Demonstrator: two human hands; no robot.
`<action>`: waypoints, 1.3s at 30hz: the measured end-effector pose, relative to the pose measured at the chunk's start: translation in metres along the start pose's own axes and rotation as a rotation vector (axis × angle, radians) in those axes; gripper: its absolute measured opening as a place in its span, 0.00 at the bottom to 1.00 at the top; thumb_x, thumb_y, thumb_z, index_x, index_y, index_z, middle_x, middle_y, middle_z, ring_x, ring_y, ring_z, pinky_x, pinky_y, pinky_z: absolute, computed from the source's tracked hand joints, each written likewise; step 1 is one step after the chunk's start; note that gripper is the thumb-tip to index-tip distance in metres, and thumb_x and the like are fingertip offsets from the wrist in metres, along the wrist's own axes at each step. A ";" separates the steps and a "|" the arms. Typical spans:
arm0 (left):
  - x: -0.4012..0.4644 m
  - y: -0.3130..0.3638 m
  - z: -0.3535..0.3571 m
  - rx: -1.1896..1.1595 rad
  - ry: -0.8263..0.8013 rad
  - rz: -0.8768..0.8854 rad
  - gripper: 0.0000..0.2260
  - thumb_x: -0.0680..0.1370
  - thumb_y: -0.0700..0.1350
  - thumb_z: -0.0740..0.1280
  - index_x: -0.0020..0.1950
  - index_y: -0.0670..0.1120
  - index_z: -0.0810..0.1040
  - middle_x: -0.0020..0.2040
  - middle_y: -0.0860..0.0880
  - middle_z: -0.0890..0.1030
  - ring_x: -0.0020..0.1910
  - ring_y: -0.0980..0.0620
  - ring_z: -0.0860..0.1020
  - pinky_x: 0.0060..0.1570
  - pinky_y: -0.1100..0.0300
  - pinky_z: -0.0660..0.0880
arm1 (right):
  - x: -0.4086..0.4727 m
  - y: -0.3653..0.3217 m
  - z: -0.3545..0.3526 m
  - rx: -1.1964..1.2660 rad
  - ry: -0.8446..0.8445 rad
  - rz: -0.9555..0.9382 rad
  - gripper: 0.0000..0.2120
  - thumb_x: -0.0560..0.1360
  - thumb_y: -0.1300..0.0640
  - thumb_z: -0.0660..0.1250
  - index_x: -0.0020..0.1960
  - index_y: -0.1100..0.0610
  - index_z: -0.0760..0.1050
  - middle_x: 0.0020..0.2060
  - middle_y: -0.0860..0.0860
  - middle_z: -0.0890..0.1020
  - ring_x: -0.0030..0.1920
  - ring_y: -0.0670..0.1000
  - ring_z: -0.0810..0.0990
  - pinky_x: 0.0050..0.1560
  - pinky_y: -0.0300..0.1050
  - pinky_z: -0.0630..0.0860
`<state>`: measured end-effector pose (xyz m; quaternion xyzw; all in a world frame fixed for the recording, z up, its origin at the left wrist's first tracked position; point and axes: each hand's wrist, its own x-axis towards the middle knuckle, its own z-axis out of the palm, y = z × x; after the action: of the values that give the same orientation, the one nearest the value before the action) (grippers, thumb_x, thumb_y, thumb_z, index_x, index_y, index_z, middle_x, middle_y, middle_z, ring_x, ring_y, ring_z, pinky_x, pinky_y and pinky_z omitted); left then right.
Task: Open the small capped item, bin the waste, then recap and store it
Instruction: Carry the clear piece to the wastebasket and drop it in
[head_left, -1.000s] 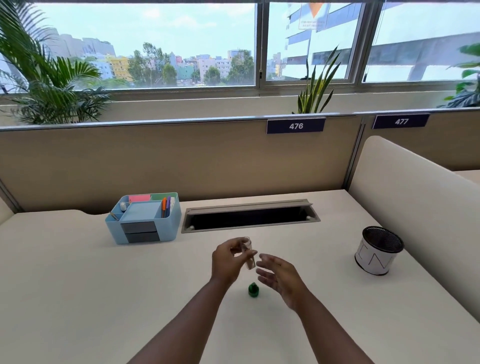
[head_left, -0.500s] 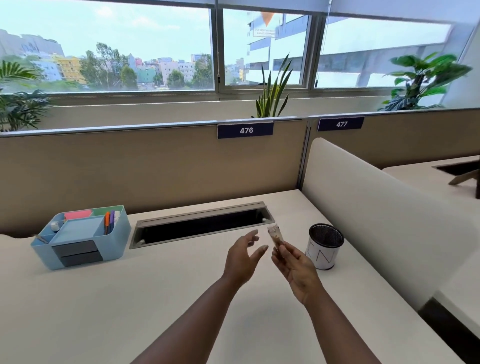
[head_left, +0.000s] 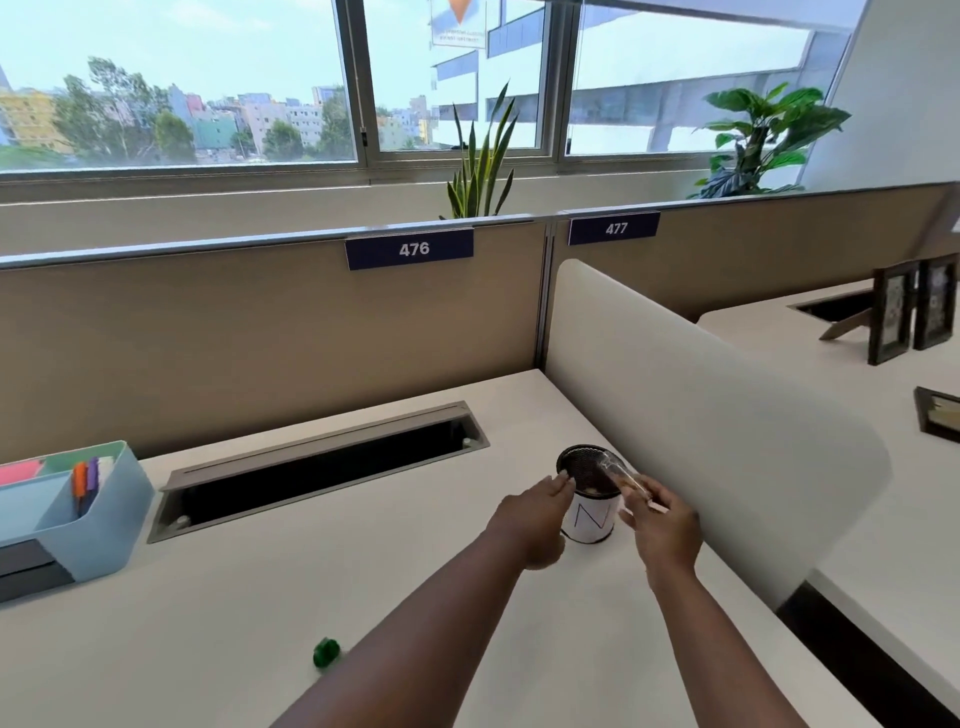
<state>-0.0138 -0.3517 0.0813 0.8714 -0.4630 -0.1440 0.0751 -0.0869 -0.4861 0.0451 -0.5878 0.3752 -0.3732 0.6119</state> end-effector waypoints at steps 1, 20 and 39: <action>0.005 0.003 0.001 0.023 -0.005 0.010 0.31 0.77 0.40 0.58 0.76 0.46 0.46 0.79 0.50 0.45 0.77 0.51 0.49 0.71 0.47 0.60 | 0.004 0.002 0.000 -0.049 0.012 -0.030 0.13 0.71 0.68 0.68 0.55 0.64 0.76 0.45 0.59 0.80 0.39 0.58 0.79 0.31 0.28 0.77; 0.015 0.008 0.014 0.055 -0.066 0.021 0.34 0.76 0.37 0.59 0.76 0.46 0.43 0.78 0.50 0.43 0.77 0.50 0.49 0.71 0.40 0.57 | 0.007 -0.006 0.009 -0.473 0.009 -0.391 0.15 0.69 0.71 0.67 0.55 0.61 0.77 0.50 0.63 0.77 0.44 0.61 0.79 0.47 0.45 0.69; -0.012 -0.017 -0.003 -0.574 0.337 -0.115 0.21 0.78 0.46 0.61 0.71 0.45 0.65 0.72 0.46 0.70 0.70 0.49 0.68 0.70 0.57 0.64 | -0.029 -0.041 0.034 0.482 -0.084 0.247 0.03 0.72 0.66 0.66 0.44 0.62 0.78 0.28 0.51 0.83 0.26 0.43 0.81 0.30 0.32 0.79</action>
<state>-0.0056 -0.3324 0.0822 0.8509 -0.3346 -0.1265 0.3848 -0.0700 -0.4465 0.0874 -0.3900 0.3186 -0.3498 0.7900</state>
